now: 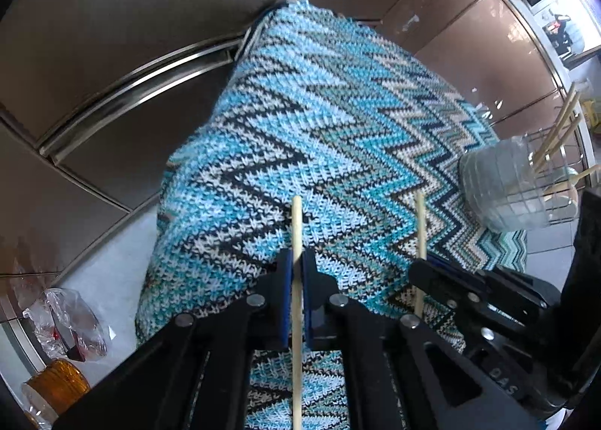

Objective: Organize utensils
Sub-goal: 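Grasp a chopstick with the left tool while the right tool grasps the other, then lift both chopsticks and carry them over the wire holder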

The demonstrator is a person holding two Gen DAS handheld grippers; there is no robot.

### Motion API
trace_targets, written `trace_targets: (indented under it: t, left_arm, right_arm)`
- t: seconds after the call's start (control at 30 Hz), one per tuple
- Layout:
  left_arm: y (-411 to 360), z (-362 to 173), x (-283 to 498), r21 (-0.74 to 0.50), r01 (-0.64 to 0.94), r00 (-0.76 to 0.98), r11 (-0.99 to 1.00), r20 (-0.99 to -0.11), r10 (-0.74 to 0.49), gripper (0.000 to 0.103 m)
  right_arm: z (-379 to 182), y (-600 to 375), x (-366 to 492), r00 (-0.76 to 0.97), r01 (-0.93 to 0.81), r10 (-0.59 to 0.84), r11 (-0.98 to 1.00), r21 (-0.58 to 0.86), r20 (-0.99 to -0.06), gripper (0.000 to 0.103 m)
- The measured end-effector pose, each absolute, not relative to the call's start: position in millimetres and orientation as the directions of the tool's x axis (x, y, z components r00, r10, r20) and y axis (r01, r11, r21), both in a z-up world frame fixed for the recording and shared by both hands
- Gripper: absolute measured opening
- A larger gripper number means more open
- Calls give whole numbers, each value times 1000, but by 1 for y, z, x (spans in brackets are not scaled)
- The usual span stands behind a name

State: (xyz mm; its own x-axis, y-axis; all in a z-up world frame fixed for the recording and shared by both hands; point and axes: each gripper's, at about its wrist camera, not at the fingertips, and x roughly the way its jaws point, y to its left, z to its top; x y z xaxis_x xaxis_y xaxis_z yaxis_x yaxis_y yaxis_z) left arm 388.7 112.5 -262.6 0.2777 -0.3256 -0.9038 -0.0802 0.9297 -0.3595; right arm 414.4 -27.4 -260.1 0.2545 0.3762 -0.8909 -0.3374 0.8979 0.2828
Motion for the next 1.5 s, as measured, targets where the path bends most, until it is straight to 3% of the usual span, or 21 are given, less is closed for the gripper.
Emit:
trace_targets:
  t: [0.57,1.17,1.5]
  left_arm:
    - [121,-192,318,-395,-29,453,918,-824,-341,5]
    - [77,-105,209,-393,131,666,910,-645,-375,5]
    - [38,-64,206,-370,185,744,910,-552,-376,5]
  right_arm:
    - [-169,-61,322,447,-392,443,878,275,-777,5]
    - [-118,-141,201,618,-329,434,900,286,-655,5]
    - [-99,-188,186,701,-305,433,901,310,-567,5]
